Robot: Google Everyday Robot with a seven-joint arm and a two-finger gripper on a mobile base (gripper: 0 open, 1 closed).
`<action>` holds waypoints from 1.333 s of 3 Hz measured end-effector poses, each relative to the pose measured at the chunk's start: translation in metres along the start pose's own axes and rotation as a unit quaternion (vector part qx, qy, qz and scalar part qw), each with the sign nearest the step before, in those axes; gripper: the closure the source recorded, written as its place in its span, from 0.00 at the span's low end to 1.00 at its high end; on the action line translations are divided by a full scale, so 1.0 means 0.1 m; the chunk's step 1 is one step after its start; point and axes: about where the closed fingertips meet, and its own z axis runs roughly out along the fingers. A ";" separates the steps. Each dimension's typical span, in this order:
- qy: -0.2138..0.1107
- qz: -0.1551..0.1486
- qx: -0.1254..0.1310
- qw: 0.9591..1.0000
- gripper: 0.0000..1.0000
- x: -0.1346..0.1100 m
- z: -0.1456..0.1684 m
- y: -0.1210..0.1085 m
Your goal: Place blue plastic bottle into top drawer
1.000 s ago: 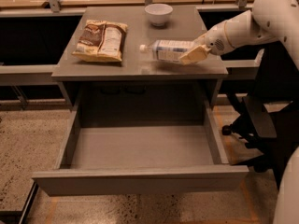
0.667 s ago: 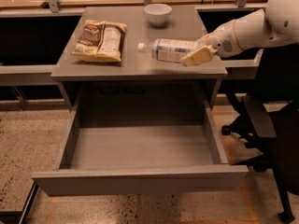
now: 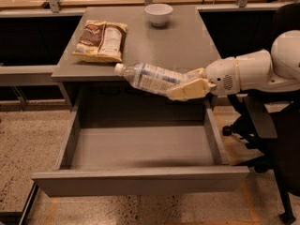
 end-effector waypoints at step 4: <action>0.174 0.030 -0.054 0.983 0.74 1.25 1.16 0.04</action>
Offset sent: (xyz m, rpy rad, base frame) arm 0.0059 0.0403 -0.0720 -0.2360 0.0198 0.1400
